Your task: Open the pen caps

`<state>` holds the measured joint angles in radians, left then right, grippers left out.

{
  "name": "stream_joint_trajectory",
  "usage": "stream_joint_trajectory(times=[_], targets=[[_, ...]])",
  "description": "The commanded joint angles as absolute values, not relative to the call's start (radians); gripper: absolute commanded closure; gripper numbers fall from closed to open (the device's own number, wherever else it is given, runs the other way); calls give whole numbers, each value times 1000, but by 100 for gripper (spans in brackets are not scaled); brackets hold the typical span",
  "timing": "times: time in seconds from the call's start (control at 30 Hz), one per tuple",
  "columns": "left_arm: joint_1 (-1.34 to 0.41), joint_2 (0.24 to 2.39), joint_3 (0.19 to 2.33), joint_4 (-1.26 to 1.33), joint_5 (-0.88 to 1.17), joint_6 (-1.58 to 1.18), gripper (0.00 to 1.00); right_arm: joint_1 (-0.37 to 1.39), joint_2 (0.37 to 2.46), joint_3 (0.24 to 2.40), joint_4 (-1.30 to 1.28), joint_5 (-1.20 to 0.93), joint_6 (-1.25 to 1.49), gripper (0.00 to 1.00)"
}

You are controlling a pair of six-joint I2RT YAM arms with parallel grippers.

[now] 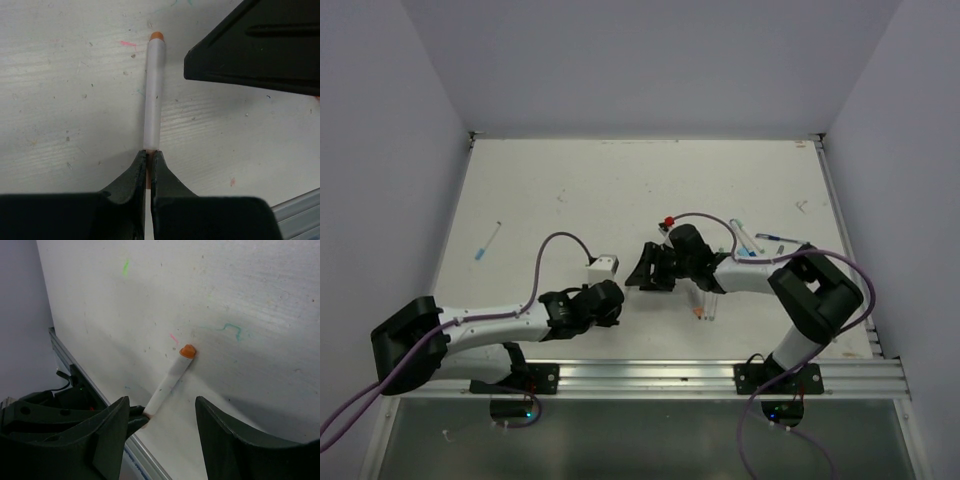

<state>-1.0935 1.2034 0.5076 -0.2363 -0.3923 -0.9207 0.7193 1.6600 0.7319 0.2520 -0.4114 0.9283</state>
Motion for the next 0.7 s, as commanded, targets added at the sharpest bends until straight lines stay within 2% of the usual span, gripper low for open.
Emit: stream_joint_trajectory(times=[0.0, 0.4, 0.6, 0.63, 0.67], targets=[[-1097, 1177, 552, -259, -411, -900, 100, 748, 1684, 698, 353, -416, 991, 41], [-1098, 1175, 566, -259, -397, -900, 100, 824, 1821, 649, 569, -399, 1134, 42], [-1098, 1202, 563, -288, -411, -905, 100, 831, 1816, 640, 552, -347, 1141, 45], [-1097, 1213, 560, -301, -410, -910, 98, 833, 1803, 640, 529, -338, 1132, 46], [-1098, 1224, 558, -307, -410, -917, 91, 831, 1790, 640, 508, -322, 1120, 47]])
